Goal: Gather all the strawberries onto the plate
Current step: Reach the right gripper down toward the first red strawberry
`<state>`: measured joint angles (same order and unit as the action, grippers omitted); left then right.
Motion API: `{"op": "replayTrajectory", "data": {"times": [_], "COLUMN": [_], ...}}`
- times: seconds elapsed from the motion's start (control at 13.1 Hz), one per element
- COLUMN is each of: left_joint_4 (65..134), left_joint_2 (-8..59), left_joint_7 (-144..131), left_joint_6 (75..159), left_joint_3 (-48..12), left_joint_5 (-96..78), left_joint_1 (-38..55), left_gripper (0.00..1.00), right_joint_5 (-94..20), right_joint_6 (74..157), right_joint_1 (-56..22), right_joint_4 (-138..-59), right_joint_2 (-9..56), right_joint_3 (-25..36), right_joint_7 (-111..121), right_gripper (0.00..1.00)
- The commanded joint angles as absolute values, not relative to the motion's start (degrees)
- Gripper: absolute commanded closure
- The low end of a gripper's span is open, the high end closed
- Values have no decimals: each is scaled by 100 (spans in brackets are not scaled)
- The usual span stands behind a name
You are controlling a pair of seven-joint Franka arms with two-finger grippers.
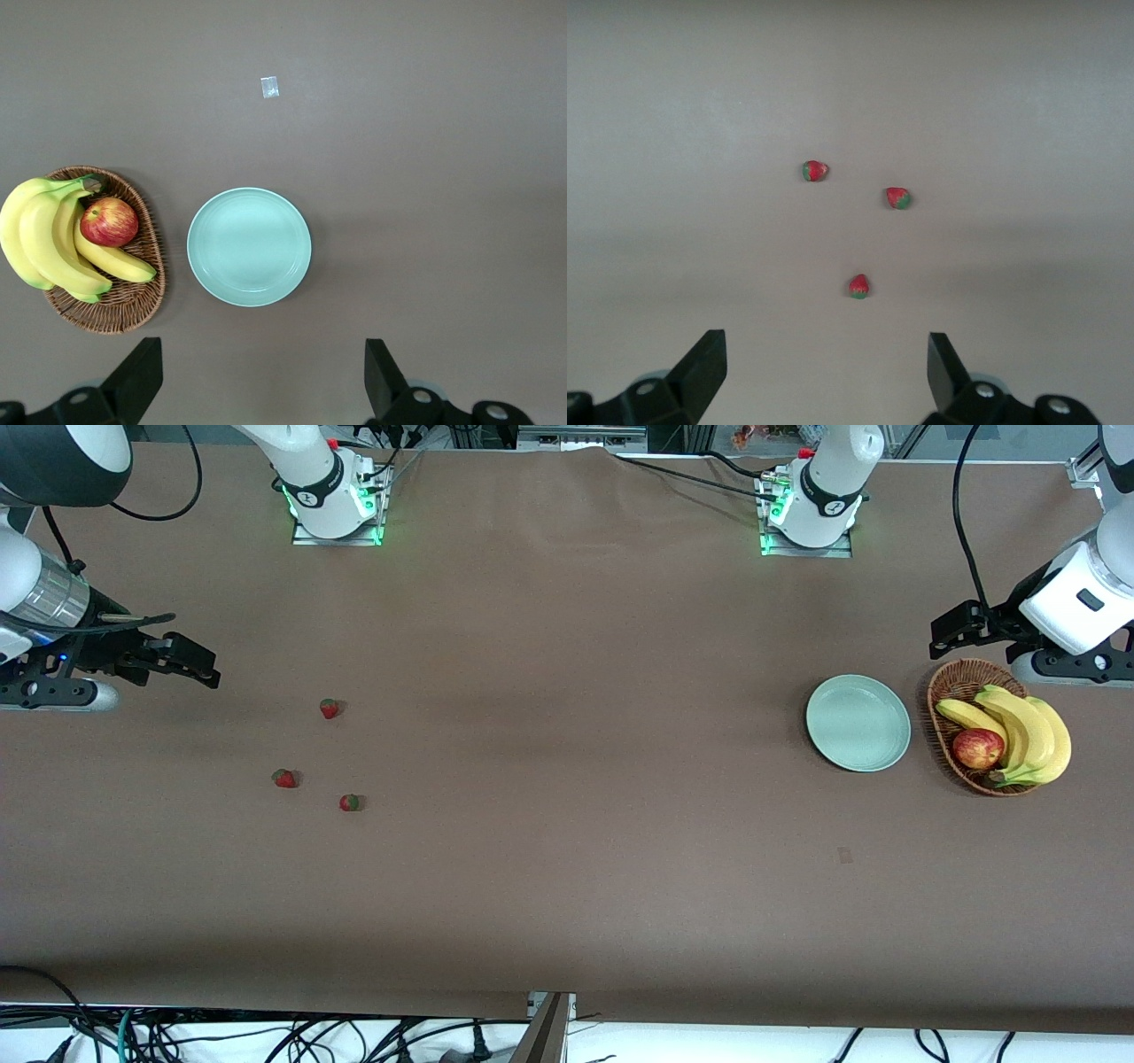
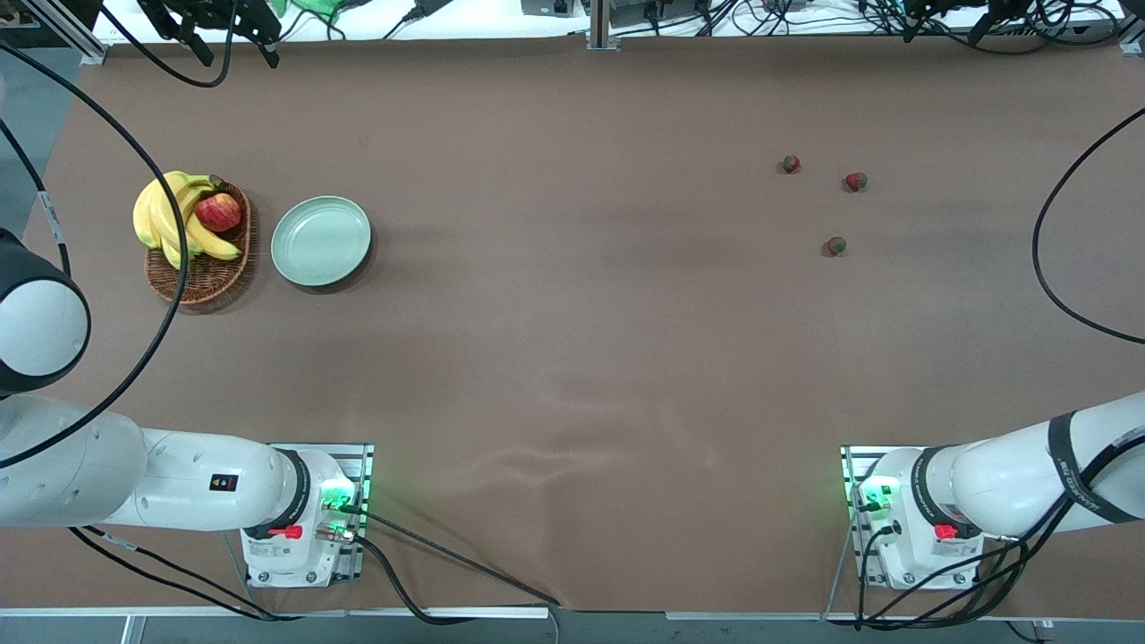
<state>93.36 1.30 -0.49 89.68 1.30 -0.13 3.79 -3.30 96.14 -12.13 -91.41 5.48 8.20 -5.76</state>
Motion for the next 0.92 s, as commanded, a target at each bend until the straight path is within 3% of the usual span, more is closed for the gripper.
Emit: {"op": "replayTrajectory", "data": {"times": [0.0, 0.46, 0.69, 0.84], "left_joint_4": [9396, 9378, 9360, 9369], "left_joint_2": [88, 97, 97, 123], "left_joint_7": [0, 0, 0, -17], "left_joint_6": [8965, 8974, 8974, 8965], "left_joint_3": [150, 158, 158, 149], "left_joint_5": [-132, -105, -105, -105], "left_joint_1": [387, 387, 387, 387], "left_gripper": [0, 0, 0, 0], "right_joint_5": [-220, -343, -298, -334], "right_joint_6": [9571, 9659, 9650, 9842], "right_joint_1": [-1265, -1195, -1248, -1256], "right_joint_4": [-9044, -9044, -9044, -9079], "right_joint_2": [580, 632, 1333, 1458], "right_joint_3": [782, 809, 809, 800], "right_joint_7": [-492, -537, -492, -483], "right_gripper": [0, 0, 0, 0]}}
